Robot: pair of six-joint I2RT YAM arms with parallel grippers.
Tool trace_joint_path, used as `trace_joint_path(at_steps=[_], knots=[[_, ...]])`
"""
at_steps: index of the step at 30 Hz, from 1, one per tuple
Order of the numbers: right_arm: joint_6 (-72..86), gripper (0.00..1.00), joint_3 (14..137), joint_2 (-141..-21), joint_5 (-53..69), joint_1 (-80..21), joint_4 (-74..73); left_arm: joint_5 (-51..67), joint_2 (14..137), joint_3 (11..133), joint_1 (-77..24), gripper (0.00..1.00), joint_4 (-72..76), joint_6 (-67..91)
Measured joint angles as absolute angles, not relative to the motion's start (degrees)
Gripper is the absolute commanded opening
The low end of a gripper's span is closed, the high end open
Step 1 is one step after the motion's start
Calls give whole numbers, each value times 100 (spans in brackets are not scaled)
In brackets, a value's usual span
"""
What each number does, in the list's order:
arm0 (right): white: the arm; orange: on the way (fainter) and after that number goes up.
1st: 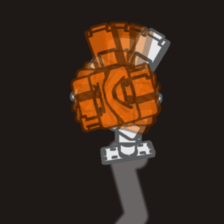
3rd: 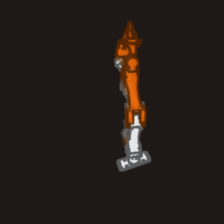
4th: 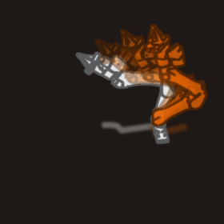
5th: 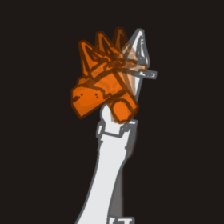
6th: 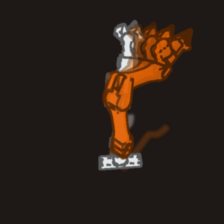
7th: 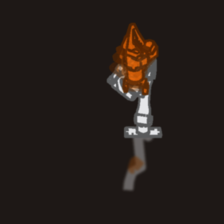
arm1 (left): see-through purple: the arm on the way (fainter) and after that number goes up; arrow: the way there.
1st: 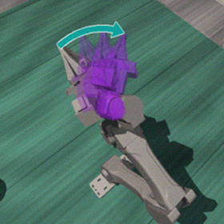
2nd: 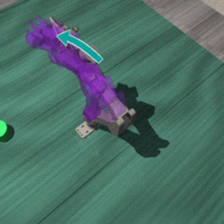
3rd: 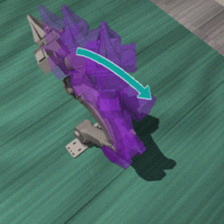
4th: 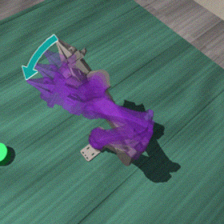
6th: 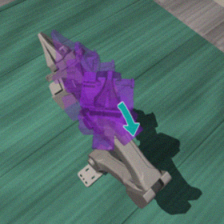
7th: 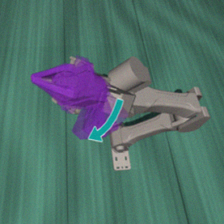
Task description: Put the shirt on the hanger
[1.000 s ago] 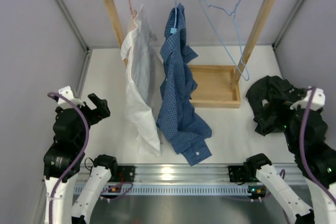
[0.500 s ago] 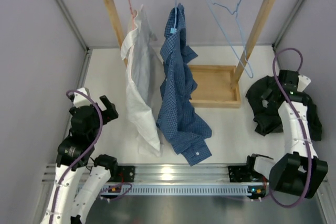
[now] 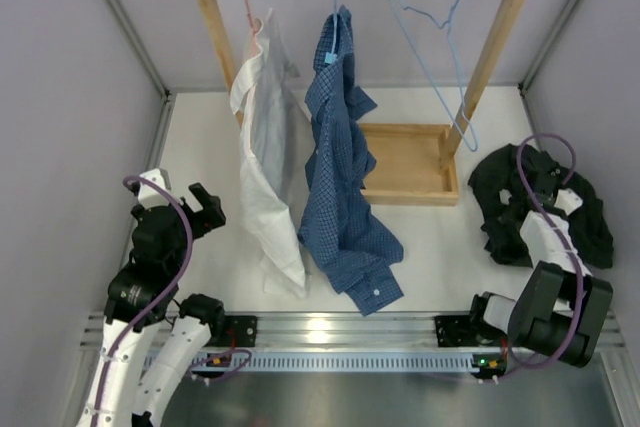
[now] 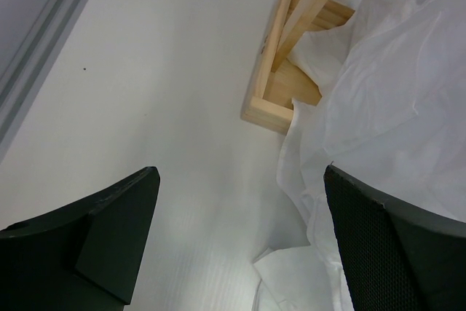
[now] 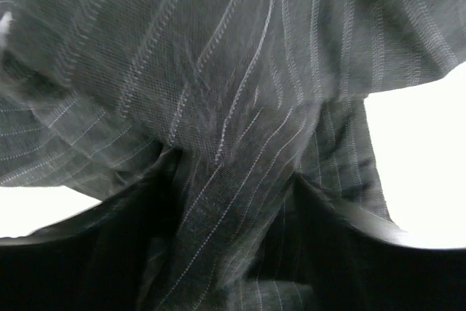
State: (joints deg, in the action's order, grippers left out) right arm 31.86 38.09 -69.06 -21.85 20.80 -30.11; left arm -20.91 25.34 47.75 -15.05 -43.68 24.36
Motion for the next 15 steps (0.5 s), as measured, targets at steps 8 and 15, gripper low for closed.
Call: trace_joint_path(at_steps=[8, 15], knots=[[3210, 0, 2882, -5402, -1181, 2080, -2633, -2093, 2523, 4759, -1505, 98, -4366, 2434], [3033, 0, 2869, -2921, 539, 1828, -3155, -1968, 2526, 5022, -1507, 98, -4425, 2438]])
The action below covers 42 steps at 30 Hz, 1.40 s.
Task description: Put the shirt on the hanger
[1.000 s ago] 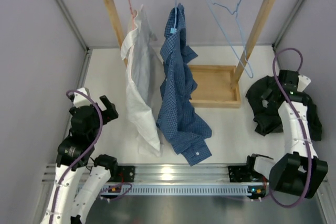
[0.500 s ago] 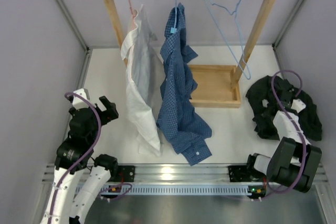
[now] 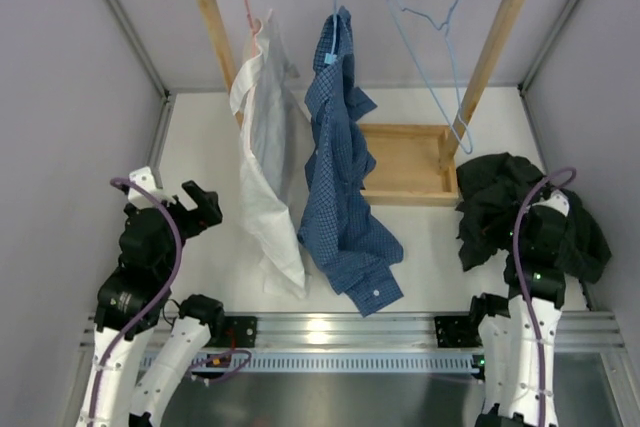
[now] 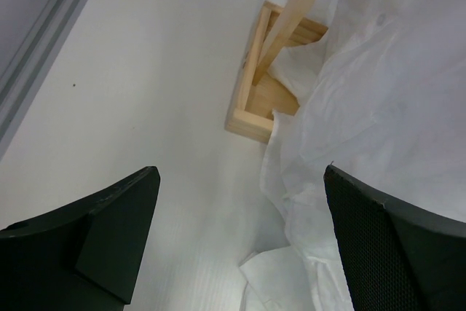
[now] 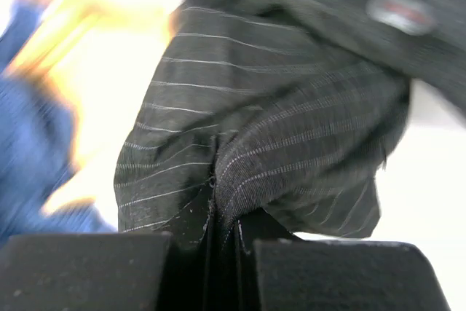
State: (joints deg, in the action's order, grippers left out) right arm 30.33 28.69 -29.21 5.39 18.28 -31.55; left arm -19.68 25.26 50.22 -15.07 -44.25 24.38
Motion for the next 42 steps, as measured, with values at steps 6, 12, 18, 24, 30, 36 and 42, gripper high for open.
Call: trace_joint_path(at_steps=[6, 12, 18, 24, 30, 36, 42], knots=[[3033, 0, 3046, -2121, 2112, 1146, -4130, -1619, 2528, 5946, -1509, 98, -4399, 2519], [2635, 55, 3297, -2443, 2950, 517, -4882, -1437, 2672, 6595, -1509, 98, -4372, 2536], [2622, 95, 3284, -2871, 2615, -718, -5026, -1437, 3218, 6687, -1509, 98, -4407, 2536], [2615, 96, 4703, -3170, 821, -939, -5690, -1579, 3693, 6687, -1509, 98, -4563, 2427], [2661, 91, 5400, -4180, -539, -810, -5492, -1577, 3642, 6650, -1509, 98, -4678, 2307], [2504, 100, 5100, -4807, -1433, 156, -5179, -1516, 3570, 6488, -1525, 98, -4731, 2141], [2248, 99, 5057, -5428, -1627, 840, -4473, -1481, 3551, 6388, -1754, 98, -4823, 2080]])
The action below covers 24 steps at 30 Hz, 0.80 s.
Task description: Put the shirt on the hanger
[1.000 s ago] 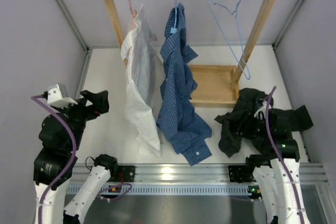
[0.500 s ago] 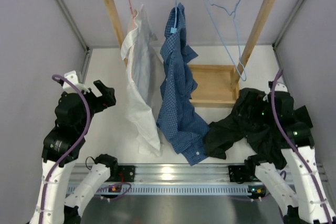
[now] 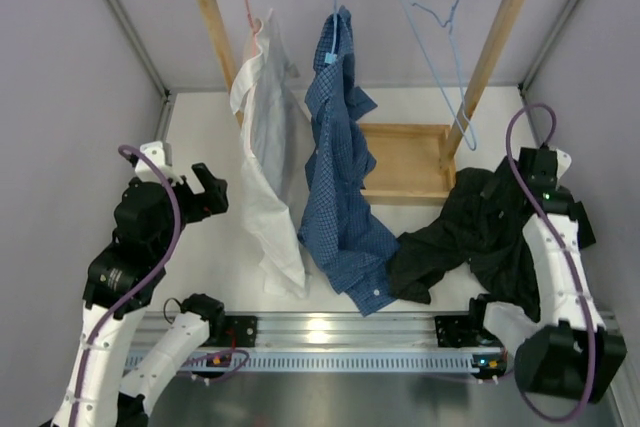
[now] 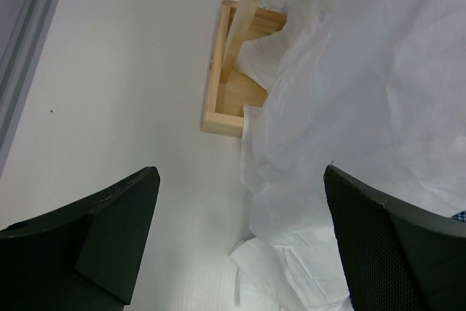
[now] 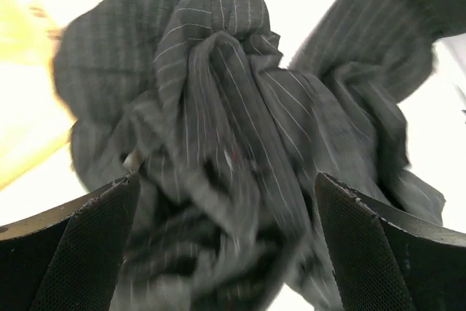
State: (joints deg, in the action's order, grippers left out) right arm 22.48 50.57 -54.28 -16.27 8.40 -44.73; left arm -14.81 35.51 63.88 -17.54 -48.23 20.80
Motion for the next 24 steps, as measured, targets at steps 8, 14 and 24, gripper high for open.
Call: trace_joint_path(at_steps=[8, 14, 24], knots=[[2158, 48, 4084, -7065, -987, 956, -3162, -1485, 3535, 6383, -1931, 98, -4825, 2040], [1929, 0, 3885, -7011, -390, 961, -2661, -1382, 3538, 6418, -1935, 93, -4858, 2018], [1356, 0, 4451, -4639, 1887, 272, -2681, -246, 3540, 7577, -1938, 90, -5006, 1772]])
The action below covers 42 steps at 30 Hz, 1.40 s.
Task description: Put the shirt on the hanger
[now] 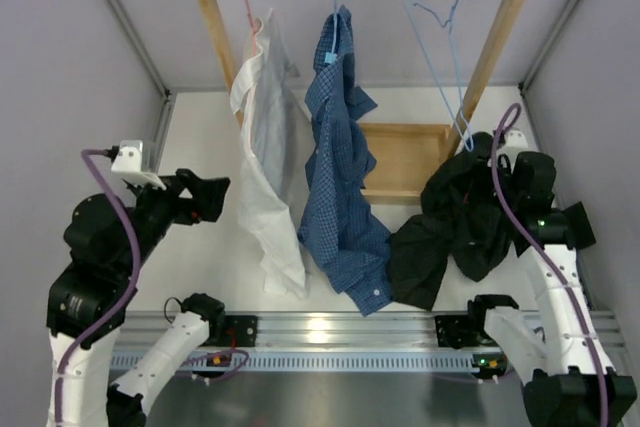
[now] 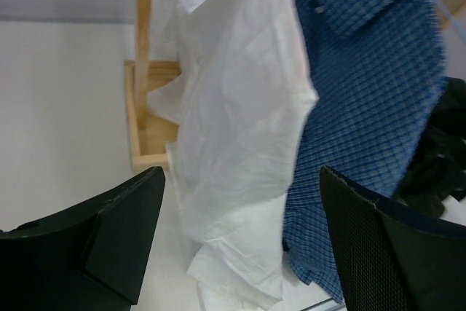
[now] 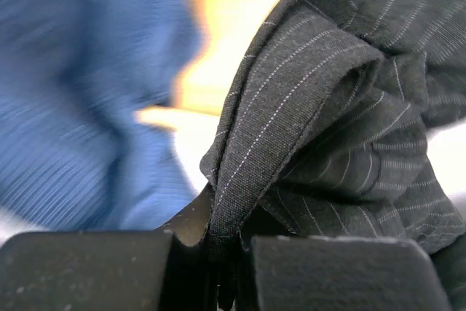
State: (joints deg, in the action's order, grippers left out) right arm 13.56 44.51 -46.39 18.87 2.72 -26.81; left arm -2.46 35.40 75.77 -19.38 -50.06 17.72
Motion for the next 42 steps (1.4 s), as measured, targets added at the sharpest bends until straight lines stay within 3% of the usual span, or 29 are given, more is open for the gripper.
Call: trace_joint_path(at_steps=[9, 16, 19, 20, 21, 28, 30, 34, 35, 38, 42], knots=[[1022, 2, 5201, -4567, 3124, -2453, -3177, 2950, 3951, 8313, -1938, 95, -4362, 1940], [1529, 8, 4427, -4584, 2434, -4770, -2637, 3942, 4897, 7935, -1949, 95, -4032, 2156], [1894, 29, 3946, -4663, 1988, -5347, -2399, 3953, 5089, 7776, -1957, 95, -4029, 2235], [2023, 58, 3780, -4626, 1890, -5441, -2349, 3931, 5081, 7732, -1957, 95, -4032, 2241], [2167, 66, 3638, -4563, 1817, -5505, -2303, 3898, 5033, 7703, -1957, 95, -4029, 2239], [2626, 83, 3422, -3406, 1225, -5590, -2703, 3780, 4342, 7555, -1962, 96, -3955, 2228], [2681, 83, 3533, -3107, 875, -5590, -3059, 3743, 4185, 7483, -1962, 96, -3933, 2226], [2716, 72, 3706, -2663, 191, -5599, -3531, 3664, 4215, 7319, -1964, 93, -3900, 2255], [2707, 63, 3739, -2624, 93, -5599, -3603, 3667, 4276, 7293, -1964, 92, -3900, 2265], [2617, 54, 3769, -2714, 21, -5599, -3708, 3710, 4491, 7266, -1964, 91, -3900, 2307], [2580, 61, 3769, -3094, -143, -5601, -3854, 3865, 4703, 7266, -1973, 91, -3900, 2414]])
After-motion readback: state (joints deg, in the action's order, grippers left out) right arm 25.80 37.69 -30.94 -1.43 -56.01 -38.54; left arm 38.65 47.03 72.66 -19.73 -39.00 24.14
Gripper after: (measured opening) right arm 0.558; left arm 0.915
